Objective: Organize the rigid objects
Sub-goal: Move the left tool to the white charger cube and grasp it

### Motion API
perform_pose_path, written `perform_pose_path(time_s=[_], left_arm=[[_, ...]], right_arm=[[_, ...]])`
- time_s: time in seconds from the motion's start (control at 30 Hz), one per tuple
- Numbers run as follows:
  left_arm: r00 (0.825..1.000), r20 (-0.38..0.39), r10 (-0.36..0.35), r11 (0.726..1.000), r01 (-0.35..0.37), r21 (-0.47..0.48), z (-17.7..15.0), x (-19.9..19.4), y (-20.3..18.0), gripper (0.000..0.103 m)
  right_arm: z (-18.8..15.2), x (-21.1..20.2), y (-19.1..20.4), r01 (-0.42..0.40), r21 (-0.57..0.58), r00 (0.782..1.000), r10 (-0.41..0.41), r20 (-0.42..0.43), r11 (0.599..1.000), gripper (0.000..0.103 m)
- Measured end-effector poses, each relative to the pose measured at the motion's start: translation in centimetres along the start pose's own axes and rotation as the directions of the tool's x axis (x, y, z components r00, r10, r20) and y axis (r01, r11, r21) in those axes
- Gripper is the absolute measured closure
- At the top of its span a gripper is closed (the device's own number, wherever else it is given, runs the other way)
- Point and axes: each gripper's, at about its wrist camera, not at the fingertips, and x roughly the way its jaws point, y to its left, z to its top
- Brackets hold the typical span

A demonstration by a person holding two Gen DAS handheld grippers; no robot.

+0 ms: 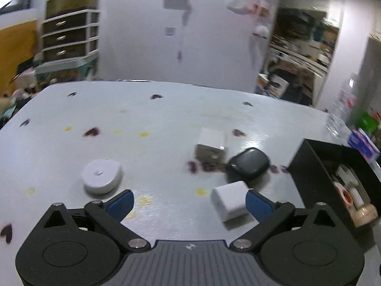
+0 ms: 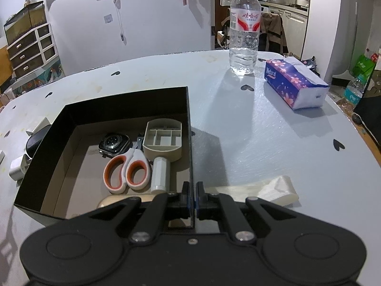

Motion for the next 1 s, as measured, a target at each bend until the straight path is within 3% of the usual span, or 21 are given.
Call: perform_pose_path(time_s=[0.17,0.57,0.83,0.93,1.0], left_arm=[[1.000,-0.016,-0.007,0.999,0.006,-0.051,-0.6,0.8,0.5,0.008],[0.999,-0.046,-0.028,0.999,0.027,-0.018,-1.3,3.3,-4.1,0.009],[0.999,-0.054,0.010,0.997,-0.014,-0.074,-1.4,5.5,-6.1,0.024],[0.999,-0.034,0.028,0.998,-0.030,-0.047,-1.6,5.7,-7.1,0.041],[0.999,-0.024,0.035,0.998,-0.036,-0.042,-1.7,5.7,-7.2,0.043]], right_arm=[[-0.1,-0.5,0.2,0.012,-0.010,1.000,-0.011,0.012,1.000,0.099],[-0.4,-0.9,-0.2,-0.001,0.017,0.999,0.000,0.040,1.000,0.099],[-0.5,-0.9,-0.2,-0.003,0.016,0.999,0.003,0.046,1.000,0.099],[-0.5,-0.9,-0.3,-0.006,0.016,0.999,0.005,0.045,1.000,0.099],[-0.5,-0.9,-0.3,-0.006,0.017,0.999,0.005,0.045,1.000,0.099]])
